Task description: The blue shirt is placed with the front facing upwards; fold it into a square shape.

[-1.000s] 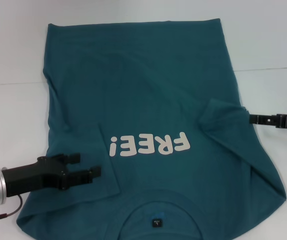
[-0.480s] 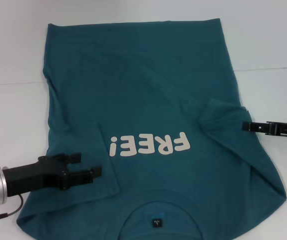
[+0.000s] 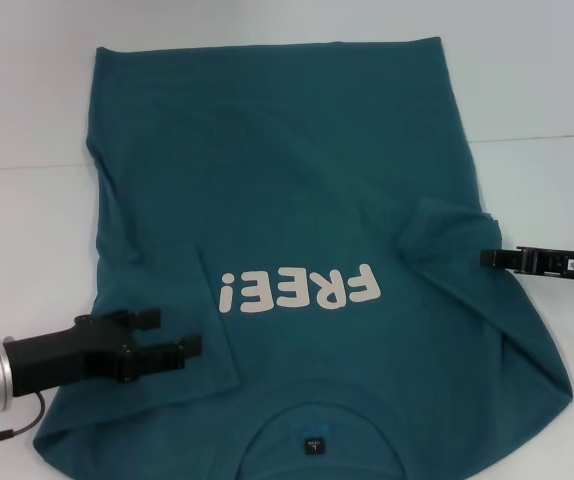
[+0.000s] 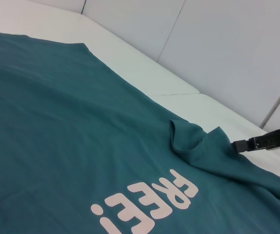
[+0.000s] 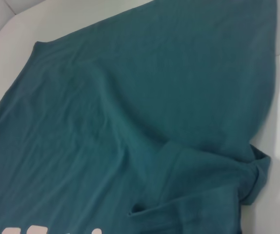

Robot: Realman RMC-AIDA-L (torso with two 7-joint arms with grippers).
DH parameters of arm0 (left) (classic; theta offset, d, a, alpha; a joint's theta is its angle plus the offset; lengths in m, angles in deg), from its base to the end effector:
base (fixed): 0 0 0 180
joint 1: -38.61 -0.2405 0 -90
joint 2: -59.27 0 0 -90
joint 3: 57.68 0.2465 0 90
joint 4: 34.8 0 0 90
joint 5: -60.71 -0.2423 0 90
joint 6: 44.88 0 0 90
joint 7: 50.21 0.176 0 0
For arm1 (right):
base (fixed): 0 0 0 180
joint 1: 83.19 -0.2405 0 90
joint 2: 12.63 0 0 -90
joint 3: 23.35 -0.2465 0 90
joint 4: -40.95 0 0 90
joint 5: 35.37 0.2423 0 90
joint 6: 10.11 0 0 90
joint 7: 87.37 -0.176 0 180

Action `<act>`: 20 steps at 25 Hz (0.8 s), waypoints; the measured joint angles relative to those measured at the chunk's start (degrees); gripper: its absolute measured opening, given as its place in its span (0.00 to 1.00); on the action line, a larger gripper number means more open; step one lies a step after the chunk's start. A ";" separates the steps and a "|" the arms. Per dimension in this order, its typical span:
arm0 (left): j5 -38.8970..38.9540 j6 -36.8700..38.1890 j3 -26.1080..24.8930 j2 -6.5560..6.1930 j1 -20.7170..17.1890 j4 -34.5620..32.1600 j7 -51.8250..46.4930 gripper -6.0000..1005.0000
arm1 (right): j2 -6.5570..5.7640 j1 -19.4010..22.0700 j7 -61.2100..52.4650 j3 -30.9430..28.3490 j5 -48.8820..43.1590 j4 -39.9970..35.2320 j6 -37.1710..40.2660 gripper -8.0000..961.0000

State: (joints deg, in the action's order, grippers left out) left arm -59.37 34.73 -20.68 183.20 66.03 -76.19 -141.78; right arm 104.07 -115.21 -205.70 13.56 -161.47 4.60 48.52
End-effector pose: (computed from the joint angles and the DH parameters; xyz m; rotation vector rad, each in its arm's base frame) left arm -0.2892 0.3635 -0.0417 -2.5335 -1.0028 -0.6030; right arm 0.3492 0.4225 0.0106 -2.0222 1.4389 0.4154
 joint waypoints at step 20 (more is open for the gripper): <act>-0.07 0.34 0.00 0.00 0.11 -0.01 -0.24 0.88 | -0.21 1.29 3.19 -1.21 1.36 -2.10 5.89 0.01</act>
State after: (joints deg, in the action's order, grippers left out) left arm -59.44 35.07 -20.68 183.20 66.14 -76.20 -142.02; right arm 103.87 -113.92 -202.51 12.35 -160.11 2.50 54.41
